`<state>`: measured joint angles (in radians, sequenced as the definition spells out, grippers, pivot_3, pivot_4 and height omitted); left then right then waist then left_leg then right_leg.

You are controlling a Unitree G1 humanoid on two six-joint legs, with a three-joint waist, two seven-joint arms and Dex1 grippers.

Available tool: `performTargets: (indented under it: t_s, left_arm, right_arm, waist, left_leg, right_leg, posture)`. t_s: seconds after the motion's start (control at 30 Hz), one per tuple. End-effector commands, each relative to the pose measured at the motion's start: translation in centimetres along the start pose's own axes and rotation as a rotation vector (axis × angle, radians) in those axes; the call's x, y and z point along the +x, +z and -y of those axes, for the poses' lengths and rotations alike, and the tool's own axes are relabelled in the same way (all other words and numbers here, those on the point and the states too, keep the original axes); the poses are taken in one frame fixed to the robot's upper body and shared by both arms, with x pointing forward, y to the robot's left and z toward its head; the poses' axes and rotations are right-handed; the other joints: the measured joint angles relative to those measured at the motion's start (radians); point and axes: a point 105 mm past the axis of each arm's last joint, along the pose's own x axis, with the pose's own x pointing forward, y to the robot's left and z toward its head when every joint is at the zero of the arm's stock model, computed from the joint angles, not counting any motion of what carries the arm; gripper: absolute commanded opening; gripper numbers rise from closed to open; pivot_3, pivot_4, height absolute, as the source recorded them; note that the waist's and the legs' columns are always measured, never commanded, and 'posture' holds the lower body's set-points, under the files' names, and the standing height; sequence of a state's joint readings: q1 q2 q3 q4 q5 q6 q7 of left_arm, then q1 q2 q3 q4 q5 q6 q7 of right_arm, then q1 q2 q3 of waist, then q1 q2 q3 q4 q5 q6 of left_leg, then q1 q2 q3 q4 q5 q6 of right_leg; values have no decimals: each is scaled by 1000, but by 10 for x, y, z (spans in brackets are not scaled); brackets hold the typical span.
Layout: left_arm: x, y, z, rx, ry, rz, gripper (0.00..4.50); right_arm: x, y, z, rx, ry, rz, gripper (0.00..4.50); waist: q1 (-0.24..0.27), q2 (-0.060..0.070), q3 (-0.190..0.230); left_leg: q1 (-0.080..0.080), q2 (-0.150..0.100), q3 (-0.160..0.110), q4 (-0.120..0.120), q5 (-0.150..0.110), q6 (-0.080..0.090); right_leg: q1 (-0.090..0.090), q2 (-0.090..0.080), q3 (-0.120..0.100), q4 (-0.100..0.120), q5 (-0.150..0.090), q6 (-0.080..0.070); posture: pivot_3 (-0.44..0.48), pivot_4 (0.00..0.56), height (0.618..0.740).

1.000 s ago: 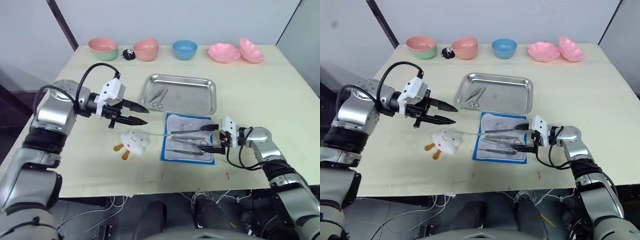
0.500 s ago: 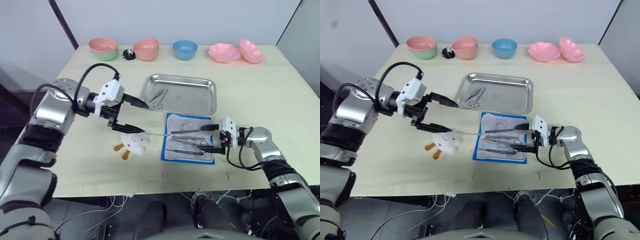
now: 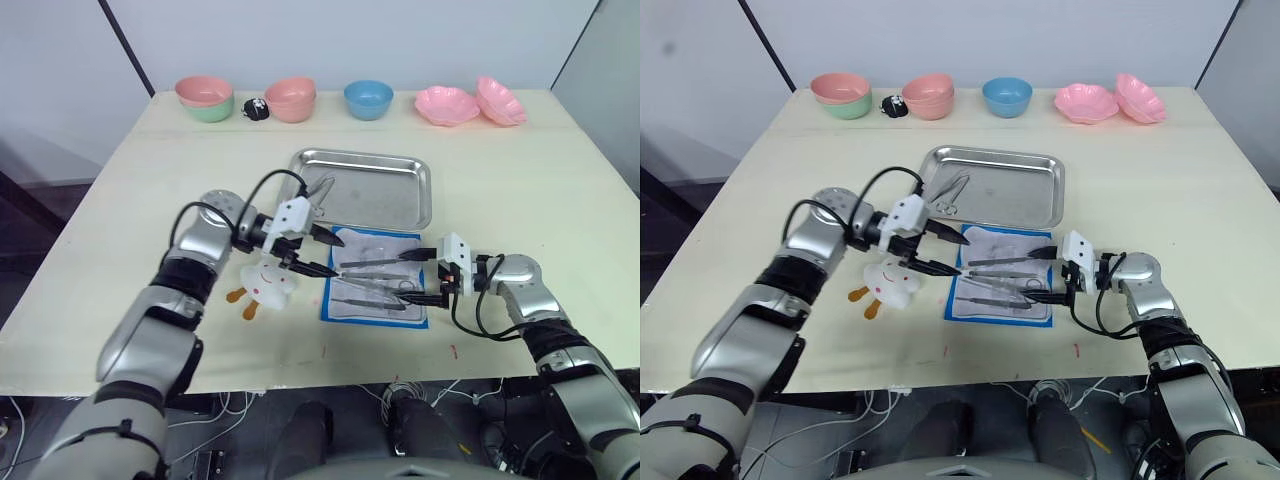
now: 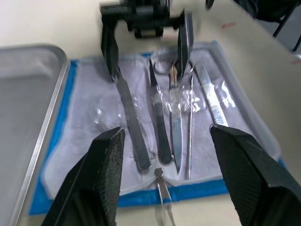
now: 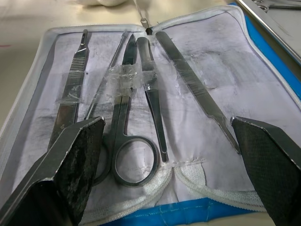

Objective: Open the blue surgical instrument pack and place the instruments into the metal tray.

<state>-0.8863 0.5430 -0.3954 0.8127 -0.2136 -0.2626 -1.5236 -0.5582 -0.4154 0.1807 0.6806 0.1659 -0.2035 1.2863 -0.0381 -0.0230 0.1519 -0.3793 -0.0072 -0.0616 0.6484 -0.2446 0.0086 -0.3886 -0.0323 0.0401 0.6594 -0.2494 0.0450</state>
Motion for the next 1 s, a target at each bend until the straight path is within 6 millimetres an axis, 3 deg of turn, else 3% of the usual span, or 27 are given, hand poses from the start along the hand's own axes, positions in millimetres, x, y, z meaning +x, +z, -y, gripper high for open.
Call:
performTargets:
  t_s: [0.03,0.37,1.0]
  left_arm:
    - [-3,2,-15,35,83,-10,2941]
    - [7,-5,-28,-13,161,-12,2941]
    - [24,-23,-17,-37,107,-78,2941]
  right_arm:
    - [-4,-48,-21,123,17,-149,4500]
    - [-9,-50,-22,122,16,-163,4500]
    - [-6,-50,-25,125,15,-159,4500]
  waist:
    - [0,0,0]
    - [0,0,0]
    - [0,0,0]
  left_leg:
    - [0,0,0,0,0,0]
    - [0,-1,-1,0,0,0]
    - [0,-1,-1,0,0,0]
  right_leg:
    - [0,0,0,0,0,0]
    - [0,0,-1,0,0,0]
    - [1,0,-1,0,0,0]
  posture:
    - [0,150,740]
    - [0,150,740]
    - [0,150,740]
